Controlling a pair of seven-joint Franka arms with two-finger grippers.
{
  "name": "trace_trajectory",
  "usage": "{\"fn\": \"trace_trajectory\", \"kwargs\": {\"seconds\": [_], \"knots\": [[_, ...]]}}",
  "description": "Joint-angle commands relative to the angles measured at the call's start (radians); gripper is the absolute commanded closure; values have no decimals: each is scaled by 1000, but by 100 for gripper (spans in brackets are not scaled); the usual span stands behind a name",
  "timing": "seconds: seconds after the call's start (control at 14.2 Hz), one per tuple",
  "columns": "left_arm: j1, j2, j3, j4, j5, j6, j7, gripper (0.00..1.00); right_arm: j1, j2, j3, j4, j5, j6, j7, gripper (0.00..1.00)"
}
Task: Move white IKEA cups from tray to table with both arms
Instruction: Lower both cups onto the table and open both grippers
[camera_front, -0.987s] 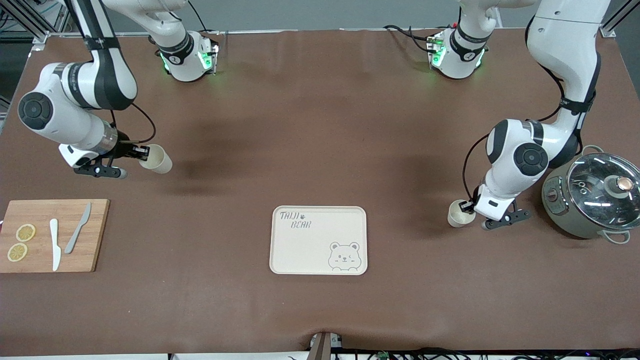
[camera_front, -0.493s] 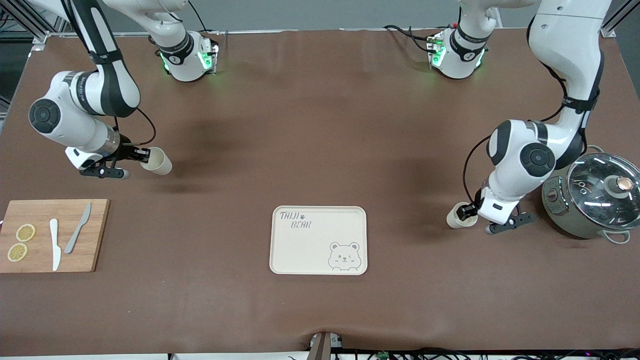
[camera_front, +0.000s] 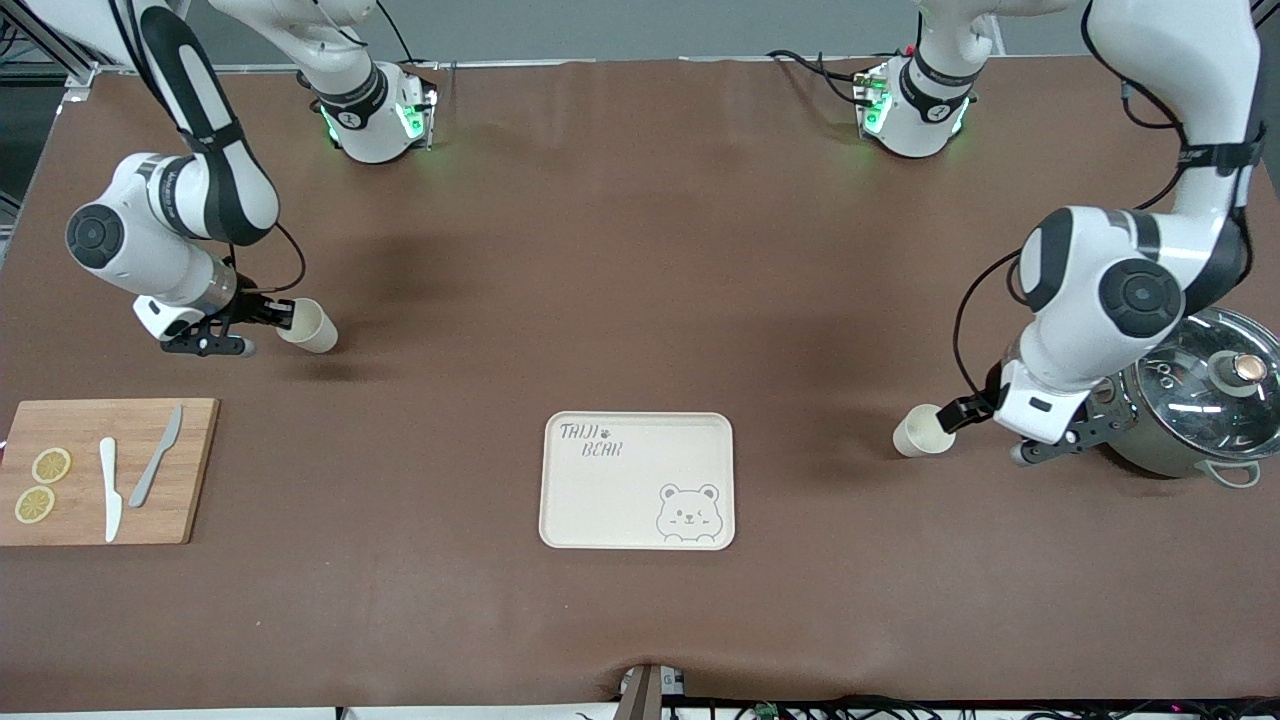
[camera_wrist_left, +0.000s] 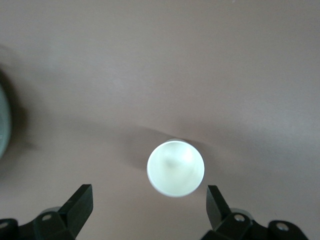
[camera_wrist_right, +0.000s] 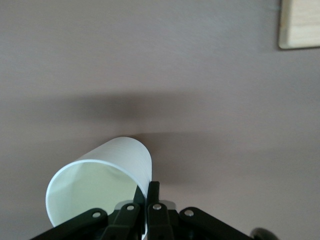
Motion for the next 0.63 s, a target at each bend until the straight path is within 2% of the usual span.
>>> {"fn": "trace_trajectory", "kwargs": {"seconds": [0.0, 0.07, 0.14, 0.21, 0.28, 0.42, 0.56], "knots": [[8, -19, -1, 156, -15, -203, 27, 0, -29, 20, 15, -15, -11, 30, -19, 100], [8, -23, 3, 211, -17, -265, 25, 0, -29, 27, 15, -15, -11, 30, -19, 100], [11, -30, 6, 258, -18, -321, 28, 0, -31, 36, 15, -14, -11, 30, -19, 95], [28, -35, 4, 294, -15, -355, 30, 0, -32, 38, 15, -12, -11, 29, -19, 38], [40, -45, 1, 326, -15, -397, 37, 0, -34, 38, 15, -8, -9, 24, -16, 0], [44, -90, 6, 352, -8, -478, 106, 0, -32, 29, 15, 21, -8, -43, -13, 0], [57, -142, 7, 362, -9, -512, 187, 0, -31, 21, 17, 135, 2, -237, -11, 0]]}}
